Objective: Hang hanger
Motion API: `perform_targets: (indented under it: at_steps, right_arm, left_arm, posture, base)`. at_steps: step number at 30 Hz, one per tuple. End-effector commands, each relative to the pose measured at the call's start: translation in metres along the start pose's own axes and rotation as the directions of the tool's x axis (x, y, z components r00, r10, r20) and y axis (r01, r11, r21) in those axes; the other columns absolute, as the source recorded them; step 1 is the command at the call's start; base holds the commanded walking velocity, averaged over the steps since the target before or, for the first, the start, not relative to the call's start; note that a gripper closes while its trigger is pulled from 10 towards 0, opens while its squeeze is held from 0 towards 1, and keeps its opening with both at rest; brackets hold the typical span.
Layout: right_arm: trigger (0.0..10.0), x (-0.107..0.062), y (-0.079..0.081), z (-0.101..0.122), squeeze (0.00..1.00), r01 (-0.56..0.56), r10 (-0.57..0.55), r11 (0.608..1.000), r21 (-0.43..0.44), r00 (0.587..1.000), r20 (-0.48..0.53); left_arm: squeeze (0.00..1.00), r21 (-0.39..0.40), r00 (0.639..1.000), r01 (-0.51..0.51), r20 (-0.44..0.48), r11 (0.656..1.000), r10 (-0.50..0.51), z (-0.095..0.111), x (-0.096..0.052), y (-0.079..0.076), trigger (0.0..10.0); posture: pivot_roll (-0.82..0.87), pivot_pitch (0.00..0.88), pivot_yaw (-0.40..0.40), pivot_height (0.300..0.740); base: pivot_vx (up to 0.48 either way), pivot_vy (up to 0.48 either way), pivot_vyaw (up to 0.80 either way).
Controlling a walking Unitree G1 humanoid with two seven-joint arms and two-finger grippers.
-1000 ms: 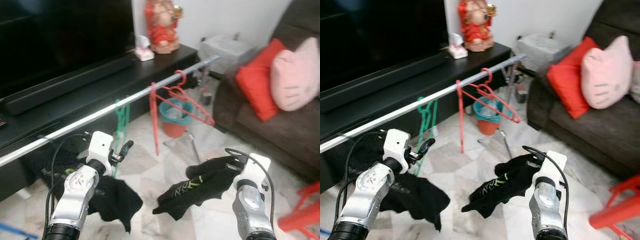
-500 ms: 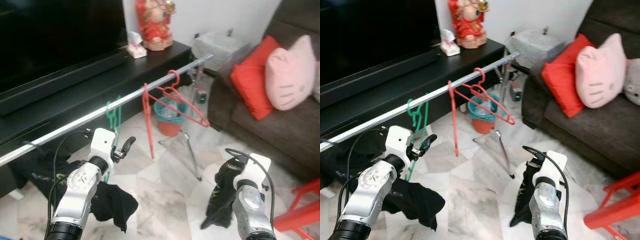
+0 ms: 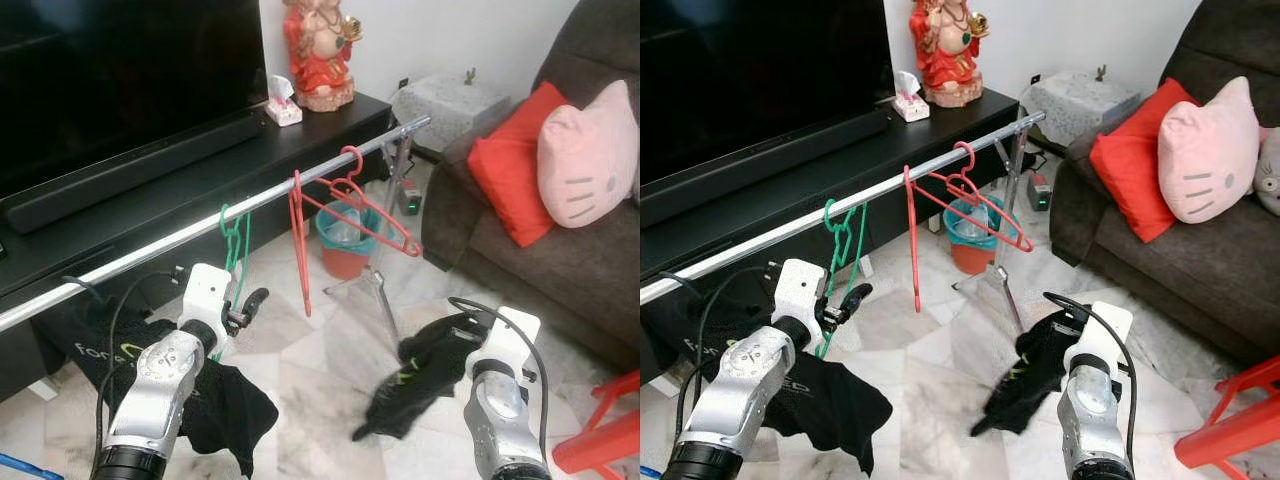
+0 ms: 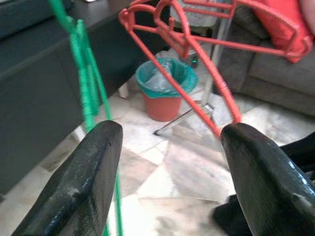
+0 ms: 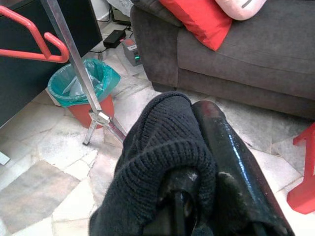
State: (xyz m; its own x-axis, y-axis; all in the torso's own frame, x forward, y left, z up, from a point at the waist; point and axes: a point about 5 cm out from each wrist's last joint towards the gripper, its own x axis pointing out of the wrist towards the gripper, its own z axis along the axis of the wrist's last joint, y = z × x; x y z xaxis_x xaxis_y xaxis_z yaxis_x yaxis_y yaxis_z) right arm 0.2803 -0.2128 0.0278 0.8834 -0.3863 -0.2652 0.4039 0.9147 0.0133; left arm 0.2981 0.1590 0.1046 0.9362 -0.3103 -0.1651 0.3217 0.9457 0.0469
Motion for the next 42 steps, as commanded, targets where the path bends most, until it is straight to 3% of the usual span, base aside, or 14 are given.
perform_targets:
  at_steps: [1, 14, 36, 42]
  right_arm:
    - [10.0, 0.0017, 0.0025, 0.0097, 0.00, -0.005, 0.005, 1.000, 0.004, 0.999, 0.044]
    - [10.0, 0.0024, 0.0021, 0.0104, 0.00, -0.004, 0.004, 1.000, 0.004, 0.999, 0.044]
    - [10.0, 0.0021, 0.0028, 0.0098, 0.00, -0.009, 0.009, 1.000, 0.003, 0.999, 0.041]
    - [10.0, 0.0020, 0.0032, 0.0098, 0.00, -0.012, 0.011, 1.000, 0.005, 0.999, 0.042]
  left_arm:
    - [0.00, 0.013, 1.000, -0.006, 0.018, 1.000, 0.006, 0.0085, 0.0010, 0.0006, 10.0]
    - [0.00, 0.003, 0.998, -0.053, 0.026, 0.999, 0.053, 0.0097, 0.0034, 0.0019, 10.0]
    - [0.00, -0.005, 0.995, -0.092, 0.026, 0.996, 0.092, 0.0114, 0.0035, 0.0053, 10.0]
    - [0.00, -0.009, 0.996, -0.090, 0.027, 0.996, 0.090, 0.0116, 0.0035, 0.0054, 10.0]
  posture:
    - [-0.19, 0.000, 0.021, 0.740]
    - [-0.19, 0.000, 0.020, 0.740]
    - [-0.19, 0.000, 0.019, 0.740]
    - [-0.19, 0.000, 0.019, 0.740]
  base:
    - [0.000, 0.000, 0.00]
    - [0.000, 0.000, 0.00]
    - [0.269, 0.000, 0.00]
    - [0.000, 0.000, 0.00]
